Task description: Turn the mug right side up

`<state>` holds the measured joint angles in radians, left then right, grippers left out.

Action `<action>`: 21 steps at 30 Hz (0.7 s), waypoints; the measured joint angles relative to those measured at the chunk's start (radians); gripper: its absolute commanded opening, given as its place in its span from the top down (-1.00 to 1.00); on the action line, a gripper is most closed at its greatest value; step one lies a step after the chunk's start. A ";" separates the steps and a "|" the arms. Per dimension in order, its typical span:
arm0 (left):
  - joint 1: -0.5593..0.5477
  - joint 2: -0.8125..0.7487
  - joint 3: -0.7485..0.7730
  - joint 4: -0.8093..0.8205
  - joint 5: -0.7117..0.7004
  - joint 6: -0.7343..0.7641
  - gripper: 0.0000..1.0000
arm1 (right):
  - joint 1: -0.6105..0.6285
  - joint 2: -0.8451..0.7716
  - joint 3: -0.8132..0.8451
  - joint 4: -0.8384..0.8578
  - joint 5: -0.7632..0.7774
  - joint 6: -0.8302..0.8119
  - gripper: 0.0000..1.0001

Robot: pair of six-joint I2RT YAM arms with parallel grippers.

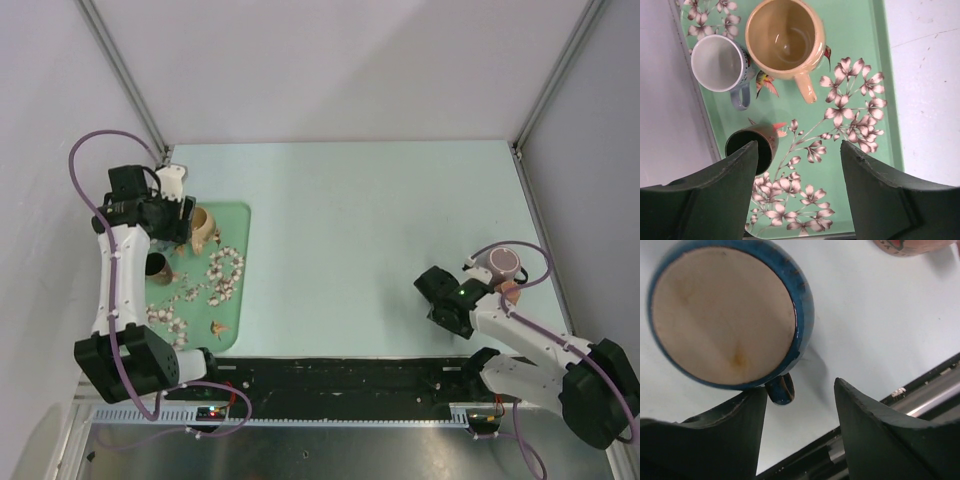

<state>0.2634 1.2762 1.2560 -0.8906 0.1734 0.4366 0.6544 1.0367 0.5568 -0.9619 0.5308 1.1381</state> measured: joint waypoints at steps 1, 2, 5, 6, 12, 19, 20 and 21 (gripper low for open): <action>0.000 0.000 0.005 -0.008 0.006 -0.002 -0.42 | -0.015 -0.003 -0.016 0.025 -0.006 -0.022 -0.04; -0.001 -0.001 0.012 -0.017 0.011 -0.005 -0.42 | -0.034 -0.006 -0.034 0.057 -0.017 -0.048 -0.01; -0.002 -0.002 0.028 -0.039 0.016 -0.014 -0.43 | -0.091 -0.008 -0.056 0.136 -0.043 -0.118 0.30; -0.005 -0.003 0.033 -0.047 0.018 -0.017 -0.43 | -0.106 -0.008 -0.057 0.160 -0.051 -0.138 0.42; -0.034 -0.020 0.066 -0.103 0.030 -0.018 -0.44 | -0.140 0.009 -0.057 0.254 -0.071 -0.233 0.98; -0.125 -0.029 0.147 -0.160 0.097 -0.047 -0.49 | -0.109 -0.002 -0.057 0.295 -0.097 -0.332 1.00; -0.140 -0.029 0.158 -0.167 0.114 -0.056 -0.52 | -0.085 -0.013 -0.055 0.303 -0.105 -0.352 1.00; -0.154 -0.029 0.171 -0.173 0.136 -0.070 -0.54 | -0.057 -0.025 -0.051 0.310 -0.112 -0.372 1.00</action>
<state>0.1089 1.2469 1.4265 -1.0637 0.3092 0.3668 0.5976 1.0115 0.5056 -0.6521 0.4187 0.7658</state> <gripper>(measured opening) 0.741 0.166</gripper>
